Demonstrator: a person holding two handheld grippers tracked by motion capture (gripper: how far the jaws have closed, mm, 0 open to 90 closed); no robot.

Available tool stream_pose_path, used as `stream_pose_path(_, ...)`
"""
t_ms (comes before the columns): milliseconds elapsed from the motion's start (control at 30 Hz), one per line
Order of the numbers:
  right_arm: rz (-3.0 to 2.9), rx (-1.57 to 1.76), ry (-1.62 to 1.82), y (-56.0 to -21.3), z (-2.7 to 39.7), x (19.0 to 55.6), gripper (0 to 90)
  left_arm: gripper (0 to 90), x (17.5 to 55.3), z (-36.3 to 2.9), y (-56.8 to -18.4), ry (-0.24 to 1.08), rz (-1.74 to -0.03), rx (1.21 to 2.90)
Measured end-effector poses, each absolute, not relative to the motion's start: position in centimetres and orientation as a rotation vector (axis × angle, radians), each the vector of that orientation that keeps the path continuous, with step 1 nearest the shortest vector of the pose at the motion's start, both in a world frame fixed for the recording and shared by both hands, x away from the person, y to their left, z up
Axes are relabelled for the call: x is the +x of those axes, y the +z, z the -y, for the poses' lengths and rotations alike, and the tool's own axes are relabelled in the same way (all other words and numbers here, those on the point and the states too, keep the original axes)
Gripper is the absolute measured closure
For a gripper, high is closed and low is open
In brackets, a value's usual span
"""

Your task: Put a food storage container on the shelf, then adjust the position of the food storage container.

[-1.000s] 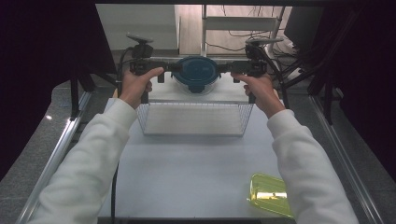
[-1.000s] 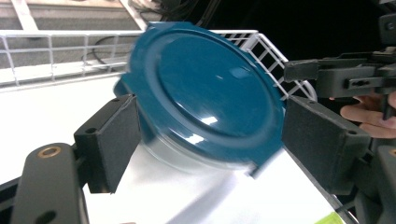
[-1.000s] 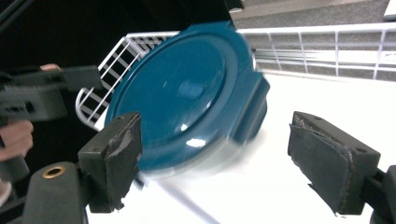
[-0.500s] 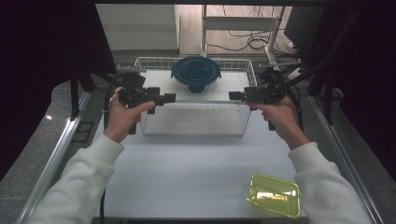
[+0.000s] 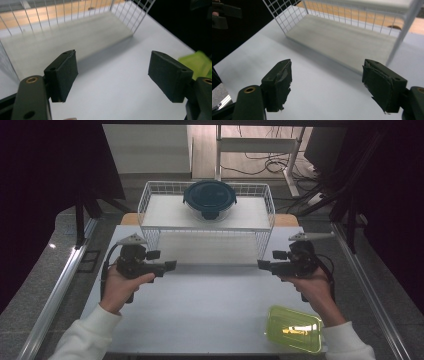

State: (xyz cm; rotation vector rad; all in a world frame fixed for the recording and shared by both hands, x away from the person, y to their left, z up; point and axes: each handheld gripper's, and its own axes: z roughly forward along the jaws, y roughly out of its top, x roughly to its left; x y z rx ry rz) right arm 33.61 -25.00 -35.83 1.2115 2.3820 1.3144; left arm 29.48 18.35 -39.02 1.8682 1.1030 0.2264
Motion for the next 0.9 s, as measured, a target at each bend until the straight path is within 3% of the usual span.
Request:
stream_pose_path(600,-2.327,1.342,1.319,-40.6,30.3,29.2,25.5,22.7,26.2,-18.7,-44.9,0.228,-1.151,1.979)
stream_pose_path(900,-2.34,1.328,1.266,-41.4,30.1,28.9,26.0,21.7,25.7,-18.3,-45.9,0.245,-1.158,2.005)
